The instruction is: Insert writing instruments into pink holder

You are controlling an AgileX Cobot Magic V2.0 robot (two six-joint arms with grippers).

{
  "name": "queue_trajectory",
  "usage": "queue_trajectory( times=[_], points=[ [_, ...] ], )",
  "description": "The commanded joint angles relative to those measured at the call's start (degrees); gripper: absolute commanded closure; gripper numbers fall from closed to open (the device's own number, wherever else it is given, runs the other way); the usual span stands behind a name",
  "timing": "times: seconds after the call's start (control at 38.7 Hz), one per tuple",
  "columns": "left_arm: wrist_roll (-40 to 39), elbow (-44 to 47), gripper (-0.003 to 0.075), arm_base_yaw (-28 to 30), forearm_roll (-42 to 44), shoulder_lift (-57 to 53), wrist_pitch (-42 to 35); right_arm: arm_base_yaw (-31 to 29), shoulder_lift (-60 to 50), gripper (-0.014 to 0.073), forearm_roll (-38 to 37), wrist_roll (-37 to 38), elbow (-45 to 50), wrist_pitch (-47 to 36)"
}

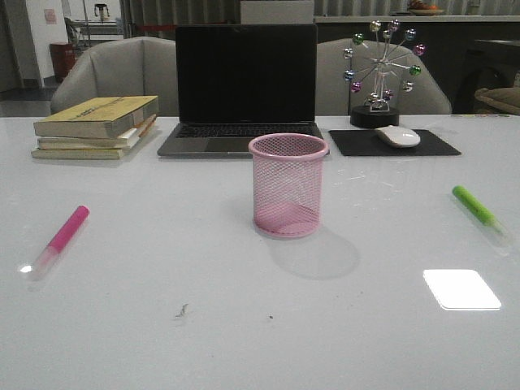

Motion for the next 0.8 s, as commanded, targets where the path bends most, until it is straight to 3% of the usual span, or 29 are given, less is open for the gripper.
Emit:
queue_trajectory(
  times=[0.0, 0.49, 0.7, 0.78],
  points=[
    [-0.4, 0.3, 0.0621, 0.1, -0.5, -1.2, -5.2, -0.3, -0.9, 0.0573, 0.0, -0.2, 0.0, -4.9],
    [-0.4, 0.2, 0.0621, 0.1, -0.6, -1.2, -5.6, -0.3, -0.9, 0.0573, 0.0, -0.2, 0.0, -8.0],
    [-0.4, 0.2, 0.0621, 0.1, -1.3, -1.2, -15.4, -0.3, -0.9, 0.0573, -0.1, -0.2, 0.0, -14.3],
    [-0.9, -0.2, 0.0621, 0.1, -1.5, -1.2, -20.6, -0.3, -0.9, 0.0573, 0.5, -0.2, 0.0, -20.2]
  ],
)
